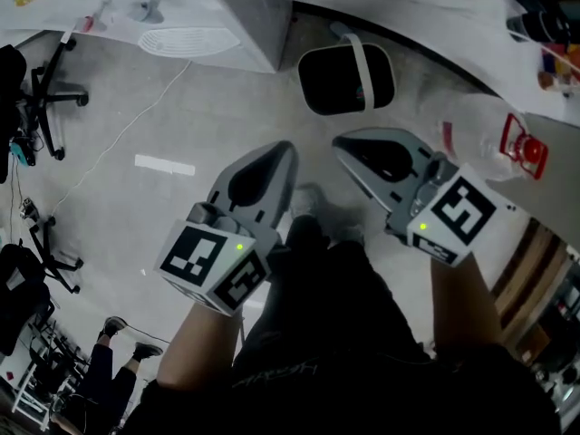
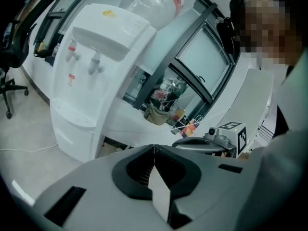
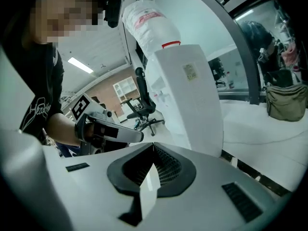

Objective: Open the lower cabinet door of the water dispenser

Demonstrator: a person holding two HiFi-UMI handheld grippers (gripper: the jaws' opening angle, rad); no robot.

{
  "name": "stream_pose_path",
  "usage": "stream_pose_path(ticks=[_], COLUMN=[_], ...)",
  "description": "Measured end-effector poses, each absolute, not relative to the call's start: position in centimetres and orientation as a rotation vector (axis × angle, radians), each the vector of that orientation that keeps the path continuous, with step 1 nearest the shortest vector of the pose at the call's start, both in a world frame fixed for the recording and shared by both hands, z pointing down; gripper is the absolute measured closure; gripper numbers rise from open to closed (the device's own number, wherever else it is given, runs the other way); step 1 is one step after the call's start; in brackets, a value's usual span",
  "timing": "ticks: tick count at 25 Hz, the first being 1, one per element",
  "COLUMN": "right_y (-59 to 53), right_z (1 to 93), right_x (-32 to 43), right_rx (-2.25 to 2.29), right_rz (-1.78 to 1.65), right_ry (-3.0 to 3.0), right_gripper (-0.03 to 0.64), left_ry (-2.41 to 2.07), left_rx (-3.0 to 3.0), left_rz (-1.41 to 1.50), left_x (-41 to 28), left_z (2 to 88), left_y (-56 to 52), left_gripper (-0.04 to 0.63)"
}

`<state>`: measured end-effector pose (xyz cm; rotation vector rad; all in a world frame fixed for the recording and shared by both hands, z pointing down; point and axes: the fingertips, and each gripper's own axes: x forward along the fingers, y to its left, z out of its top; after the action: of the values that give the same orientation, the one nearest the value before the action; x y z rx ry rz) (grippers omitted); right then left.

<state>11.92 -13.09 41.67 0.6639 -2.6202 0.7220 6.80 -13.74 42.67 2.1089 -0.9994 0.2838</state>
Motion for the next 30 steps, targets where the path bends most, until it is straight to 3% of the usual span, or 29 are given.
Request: stream_pose_path(ticks=[14, 24, 30], right_y=[-17.9, -18.5, -19.5], right_z=[50.8, 52.7, 52.8], right_x=[14.2, 14.7, 16.1], right_rx=[0.841, 0.697, 0.689], right_rz=[0.689, 0.635, 0.662], right_ry=[-2.551, -2.531, -2.547], right_gripper=[0.603, 0.603, 0.603], left_ry=[-1.09, -1.345, -1.423], left_rx=[2.059, 1.923, 1.837], left_rz=[0.45, 0.562, 0.641], left_x=[5.0, 3.5, 3.2], left_z=[53.7, 60.1, 63.2], left_y=[-18.3, -23.1, -25.4], left_gripper=[0.592, 0.586, 0.489])
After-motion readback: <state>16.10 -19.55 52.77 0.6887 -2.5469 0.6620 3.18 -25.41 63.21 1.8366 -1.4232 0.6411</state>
